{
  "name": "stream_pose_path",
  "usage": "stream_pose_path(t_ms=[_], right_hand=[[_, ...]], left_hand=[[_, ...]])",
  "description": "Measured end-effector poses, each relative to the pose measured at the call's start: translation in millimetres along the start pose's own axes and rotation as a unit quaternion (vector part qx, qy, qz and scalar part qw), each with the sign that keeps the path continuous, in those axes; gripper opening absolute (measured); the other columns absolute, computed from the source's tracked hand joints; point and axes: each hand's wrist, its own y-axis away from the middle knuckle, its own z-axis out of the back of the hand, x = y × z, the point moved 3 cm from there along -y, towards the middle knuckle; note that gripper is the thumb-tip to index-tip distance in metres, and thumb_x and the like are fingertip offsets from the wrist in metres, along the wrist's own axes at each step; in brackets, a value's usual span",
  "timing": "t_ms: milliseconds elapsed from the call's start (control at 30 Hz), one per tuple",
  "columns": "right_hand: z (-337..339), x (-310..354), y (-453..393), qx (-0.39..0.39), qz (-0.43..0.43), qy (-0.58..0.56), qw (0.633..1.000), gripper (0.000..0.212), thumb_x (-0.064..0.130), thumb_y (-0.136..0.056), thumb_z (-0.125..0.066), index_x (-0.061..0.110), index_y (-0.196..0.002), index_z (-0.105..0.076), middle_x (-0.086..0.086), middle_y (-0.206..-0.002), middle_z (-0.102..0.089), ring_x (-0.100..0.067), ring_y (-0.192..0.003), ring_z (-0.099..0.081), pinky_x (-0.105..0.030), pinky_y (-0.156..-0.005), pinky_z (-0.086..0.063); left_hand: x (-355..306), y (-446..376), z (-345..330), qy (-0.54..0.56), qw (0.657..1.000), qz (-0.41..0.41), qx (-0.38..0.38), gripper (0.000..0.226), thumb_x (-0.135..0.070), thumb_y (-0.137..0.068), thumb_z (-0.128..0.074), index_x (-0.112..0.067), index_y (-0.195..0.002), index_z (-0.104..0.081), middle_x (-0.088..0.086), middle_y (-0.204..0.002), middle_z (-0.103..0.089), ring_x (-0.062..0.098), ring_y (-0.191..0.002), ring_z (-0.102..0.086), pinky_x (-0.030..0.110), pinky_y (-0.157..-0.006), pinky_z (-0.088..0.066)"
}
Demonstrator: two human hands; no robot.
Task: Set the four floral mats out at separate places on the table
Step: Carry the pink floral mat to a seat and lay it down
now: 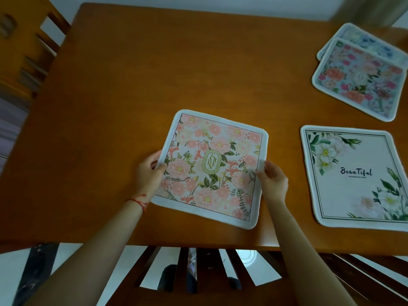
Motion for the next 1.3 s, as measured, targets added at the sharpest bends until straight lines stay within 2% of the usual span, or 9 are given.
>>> stream_pose_path(t_ms=[167, 400, 733, 800, 867, 933, 1067, 1233, 1300], right_hand=[[-2.8, 6.7, -18.9, 0.018, 0.025, 0.001, 1.000, 0.033, 0.012, -0.084, -0.063, 0.015, -0.116, -0.060, 0.004, -0.107, -0.064, -0.013, -0.096, -0.060, -0.023, -0.075, -0.050], [1.3, 4.5, -33.3, 0.037, 0.027, -0.016, 0.999, 0.032, 0.010, -0.083, -0.063, 0.017, -0.114, -0.062, 0.005, -0.104, -0.065, -0.011, -0.097, -0.062, -0.019, -0.074, -0.050], [6.1, -1.3, -31.5, 0.043, 0.030, -0.044, 0.998, 0.030, 0.009, -0.083, -0.063, 0.020, -0.111, -0.063, 0.004, -0.105, -0.067, -0.009, -0.095, -0.064, -0.017, -0.072, -0.053], [5.9, -1.4, -30.4, 0.051, 0.033, -0.052, 0.997, 0.030, 0.008, -0.083, -0.062, 0.019, -0.111, -0.063, 0.003, -0.106, -0.067, -0.009, -0.095, -0.064, -0.017, -0.071, -0.053], [6.2, -1.4, -27.9, 0.060, 0.034, -0.064, 0.996, 0.031, 0.006, -0.083, -0.061, 0.019, -0.111, -0.063, 0.004, -0.105, -0.067, -0.007, -0.095, -0.064, -0.017, -0.069, -0.054], [7.2, -1.6, -25.3, 0.063, 0.036, -0.074, 0.995, 0.031, 0.003, -0.083, -0.060, 0.022, -0.108, -0.063, 0.006, -0.102, -0.066, -0.004, -0.093, -0.063, -0.012, -0.065, -0.052], [8.3, -4.7, -24.1, 0.062, 0.038, -0.072, 0.995, 0.035, 0.003, -0.083, -0.061, 0.020, -0.114, -0.062, 0.007, -0.104, -0.065, -0.008, -0.097, -0.062, -0.010, -0.068, -0.050], [7.1, -7.4, -23.7, 0.062, 0.029, -0.074, 0.995, 0.038, 0.003, -0.083, -0.061, 0.016, -0.119, -0.059, 0.005, -0.107, -0.063, -0.013, -0.102, -0.061, -0.026, -0.081, -0.052], [7.1, -6.2, -23.1, 0.066, 0.031, -0.077, 0.994, 0.036, 0.002, -0.083, -0.061, 0.019, -0.115, -0.060, 0.007, -0.105, -0.064, -0.010, -0.099, -0.062, -0.025, -0.080, -0.052]], left_hand=[[14.4, 15.1, -2.0, 0.030, 0.999, 0.033, -0.016, 0.041, -0.008, -0.087, -0.056, -0.016, -0.127, -0.054, 0.004, -0.126, -0.059, 0.025, -0.113, -0.057, 0.050, -0.090, -0.051], [14.0, 27.1, -12.2, 0.065, 0.996, 0.042, -0.038, 0.045, 0.002, -0.084, -0.056, -0.008, -0.128, -0.052, 0.010, -0.132, -0.055, 0.024, -0.121, -0.051, 0.046, -0.101, -0.044], [6.5, 25.0, -15.1, 0.061, 0.997, 0.029, -0.024, 0.047, 0.000, -0.085, -0.055, -0.009, -0.131, -0.051, 0.009, -0.134, -0.054, 0.024, -0.120, -0.052, 0.046, -0.097, -0.047], [7.0, 25.6, -15.0, 0.054, 0.998, 0.022, -0.022, 0.047, 0.000, -0.086, -0.055, -0.010, -0.131, -0.050, 0.009, -0.134, -0.053, 0.018, -0.110, -0.057, 0.041, -0.091, -0.052], [7.8, 25.9, -14.6, 0.046, 0.999, 0.018, -0.021, 0.047, 0.000, -0.086, -0.054, -0.011, -0.132, -0.050, 0.009, -0.134, -0.053, 0.005, -0.090, -0.059, 0.026, -0.075, -0.054], [8.4, 26.4, -14.2, 0.046, 0.999, 0.020, -0.023, 0.047, 0.000, -0.086, -0.054, -0.012, -0.132, -0.050, 0.007, -0.133, -0.053, 0.000, -0.086, -0.059, 0.014, -0.069, -0.052], [11.1, 29.4, -13.9, 0.061, 0.998, 0.026, -0.022, 0.046, -0.001, -0.085, -0.056, -0.010, -0.130, -0.052, 0.008, -0.135, -0.053, 0.022, -0.124, -0.050, 0.042, -0.102, -0.044], [13.2, 32.9, -15.0, 0.061, 0.997, 0.030, -0.031, 0.047, -0.001, -0.084, -0.058, -0.010, -0.130, -0.051, 0.009, -0.136, -0.051, 0.025, -0.126, -0.047, 0.047, -0.103, -0.042], [14.1, 32.9, -15.3, 0.062, 0.997, 0.030, -0.033, 0.047, -0.001, -0.084, -0.058, -0.010, -0.130, -0.051, 0.009, -0.136, -0.051, 0.025, -0.126, -0.047, 0.048, -0.103, -0.042]])
